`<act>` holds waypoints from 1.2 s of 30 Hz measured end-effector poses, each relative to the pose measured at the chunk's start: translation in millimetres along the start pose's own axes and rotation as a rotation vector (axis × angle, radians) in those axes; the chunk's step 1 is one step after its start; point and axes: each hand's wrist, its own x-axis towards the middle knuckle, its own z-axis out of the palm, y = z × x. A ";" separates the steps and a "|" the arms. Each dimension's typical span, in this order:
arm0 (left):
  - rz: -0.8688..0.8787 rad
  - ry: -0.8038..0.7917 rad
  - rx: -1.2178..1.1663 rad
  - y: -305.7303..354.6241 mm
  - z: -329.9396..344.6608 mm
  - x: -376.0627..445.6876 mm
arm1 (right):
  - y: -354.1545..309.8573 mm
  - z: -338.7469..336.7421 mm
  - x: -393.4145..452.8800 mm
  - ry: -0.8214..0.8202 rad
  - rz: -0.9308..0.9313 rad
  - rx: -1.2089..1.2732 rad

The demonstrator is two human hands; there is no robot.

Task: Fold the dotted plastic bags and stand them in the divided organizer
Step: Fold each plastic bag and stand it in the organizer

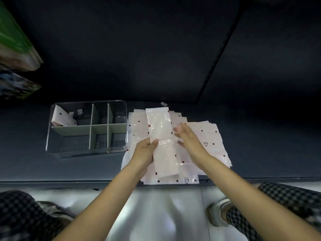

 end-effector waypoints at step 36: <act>0.016 -0.016 -0.076 41.6 -29.4 -31.3 | -18.1 -16.7 -27.5 -0.164 -0.040 0.315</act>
